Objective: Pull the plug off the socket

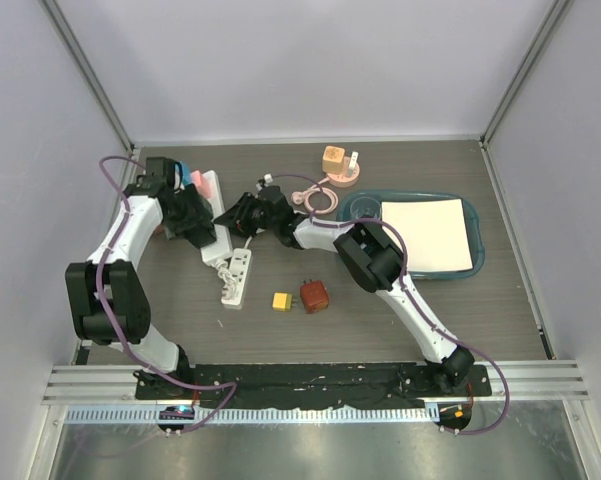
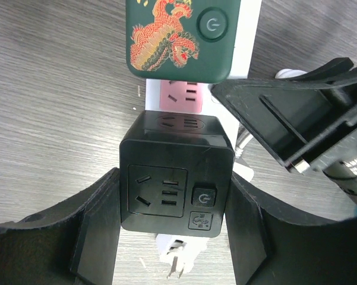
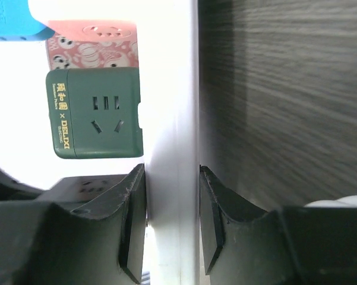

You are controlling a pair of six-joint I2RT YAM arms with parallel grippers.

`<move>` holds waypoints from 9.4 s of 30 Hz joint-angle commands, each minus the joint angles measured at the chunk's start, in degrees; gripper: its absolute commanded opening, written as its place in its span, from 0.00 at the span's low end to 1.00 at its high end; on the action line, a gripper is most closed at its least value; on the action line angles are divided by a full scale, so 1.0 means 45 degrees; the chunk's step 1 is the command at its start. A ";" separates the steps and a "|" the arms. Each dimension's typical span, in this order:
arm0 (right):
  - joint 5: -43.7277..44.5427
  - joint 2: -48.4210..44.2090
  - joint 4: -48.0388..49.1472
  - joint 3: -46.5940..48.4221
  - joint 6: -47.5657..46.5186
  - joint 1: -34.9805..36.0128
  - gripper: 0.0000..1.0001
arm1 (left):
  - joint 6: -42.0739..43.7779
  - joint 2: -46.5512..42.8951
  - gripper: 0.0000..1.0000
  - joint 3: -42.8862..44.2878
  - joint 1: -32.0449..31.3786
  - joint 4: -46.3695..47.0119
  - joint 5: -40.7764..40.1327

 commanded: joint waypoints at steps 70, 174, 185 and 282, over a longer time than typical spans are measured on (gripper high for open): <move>-0.0021 -0.1713 0.0469 -0.0716 -0.1010 -0.0238 0.01 | -0.1871 -0.4916 0.78 -0.3015 0.0135 -0.1479 -0.1086; 0.1209 -0.3511 0.2402 -0.4720 0.0181 -0.0296 0.01 | -0.0385 0.0438 0.00 0.0933 0.0116 0.1783 0.2371; 0.1620 -0.3608 0.0449 -0.4446 -0.1771 -0.0199 0.01 | -0.0463 0.0612 0.00 0.1692 0.0116 0.1471 0.2332; -0.1661 -0.5425 0.1172 -0.5345 -0.3510 -0.0824 0.01 | -0.0444 0.2742 0.37 0.4389 0.0624 0.0748 0.2840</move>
